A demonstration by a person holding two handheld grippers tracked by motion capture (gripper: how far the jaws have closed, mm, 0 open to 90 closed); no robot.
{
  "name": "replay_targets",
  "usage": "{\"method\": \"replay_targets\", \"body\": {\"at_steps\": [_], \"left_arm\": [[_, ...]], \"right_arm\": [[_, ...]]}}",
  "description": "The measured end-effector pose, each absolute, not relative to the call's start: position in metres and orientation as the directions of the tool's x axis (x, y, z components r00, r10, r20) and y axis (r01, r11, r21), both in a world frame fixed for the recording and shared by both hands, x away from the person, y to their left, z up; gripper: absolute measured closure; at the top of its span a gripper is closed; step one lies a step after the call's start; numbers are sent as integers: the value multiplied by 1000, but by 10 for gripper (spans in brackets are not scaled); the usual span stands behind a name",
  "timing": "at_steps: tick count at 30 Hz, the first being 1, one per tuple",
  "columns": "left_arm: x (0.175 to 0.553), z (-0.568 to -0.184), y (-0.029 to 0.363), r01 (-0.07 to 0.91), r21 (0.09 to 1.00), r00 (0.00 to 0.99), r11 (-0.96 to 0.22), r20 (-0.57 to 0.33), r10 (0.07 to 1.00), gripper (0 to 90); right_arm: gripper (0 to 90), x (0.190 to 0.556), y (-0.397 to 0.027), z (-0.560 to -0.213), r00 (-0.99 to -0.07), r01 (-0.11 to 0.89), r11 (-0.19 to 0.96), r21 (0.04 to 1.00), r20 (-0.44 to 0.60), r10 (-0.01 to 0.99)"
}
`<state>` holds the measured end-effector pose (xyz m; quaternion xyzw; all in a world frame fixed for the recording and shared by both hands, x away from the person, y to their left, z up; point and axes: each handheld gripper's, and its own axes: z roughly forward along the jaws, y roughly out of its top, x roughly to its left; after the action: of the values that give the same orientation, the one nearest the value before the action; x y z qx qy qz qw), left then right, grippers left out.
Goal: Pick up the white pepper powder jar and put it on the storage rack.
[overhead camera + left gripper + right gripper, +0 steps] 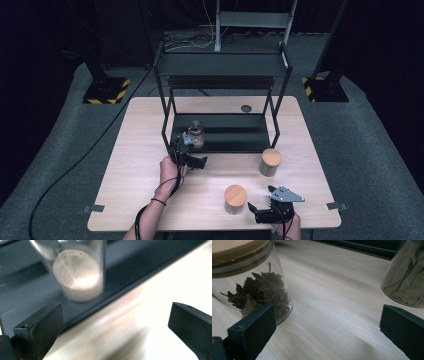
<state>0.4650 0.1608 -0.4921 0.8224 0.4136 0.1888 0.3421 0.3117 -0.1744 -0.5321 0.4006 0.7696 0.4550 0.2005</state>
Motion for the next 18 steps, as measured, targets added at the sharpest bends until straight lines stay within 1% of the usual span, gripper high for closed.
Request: {"method": "replay_targets", "body": {"at_steps": [8,16,18], "left_arm": [[437,-506,193,577,687,575,-442,43,817,0],[410,-523,235,644,660,502,-386,17,865,0],[403,-525,244,652,666,484,-363,3,875,0]], "right_arm": [[0,312,-174,-532,-599,435,266,860,56,799],[0,312,-174,-532,-596,436,264,860,56,801],[0,312,-174,-532,-597,438,265,859,58,800]]}}
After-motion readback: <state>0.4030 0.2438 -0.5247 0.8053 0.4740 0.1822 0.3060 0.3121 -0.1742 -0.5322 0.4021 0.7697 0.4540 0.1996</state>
